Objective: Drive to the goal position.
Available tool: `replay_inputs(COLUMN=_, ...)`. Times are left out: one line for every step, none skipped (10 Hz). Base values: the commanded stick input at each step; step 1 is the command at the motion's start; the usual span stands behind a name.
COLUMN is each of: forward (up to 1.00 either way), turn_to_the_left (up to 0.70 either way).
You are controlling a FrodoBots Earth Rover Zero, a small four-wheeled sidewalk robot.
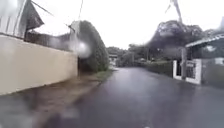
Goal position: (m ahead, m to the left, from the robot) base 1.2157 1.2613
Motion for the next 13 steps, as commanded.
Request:
replay_inputs(forward=0.70, turn_to_the_left=-0.30)
replay_inputs(forward=0.70, turn_to_the_left=-0.28)
replay_inputs(forward=0.70, turn_to_the_left=-0.26)
replay_inputs(forward=0.70, turn_to_the_left=-0.25)
replay_inputs(forward=0.70, turn_to_the_left=-0.23)
replay_inputs(forward=0.70, turn_to_the_left=-0.21)
replay_inputs(forward=0.70, turn_to_the_left=-0.19)
replay_inputs(forward=0.70, turn_to_the_left=-0.18)
replay_inputs(forward=0.70, turn_to_the_left=-0.16)
replay_inputs(forward=0.70, turn_to_the_left=-0.14)
replay_inputs(forward=0.70, turn_to_the_left=-0.13)
replay_inputs(forward=0.70, turn_to_the_left=-0.11)
replay_inputs(forward=0.70, turn_to_the_left=-0.09)
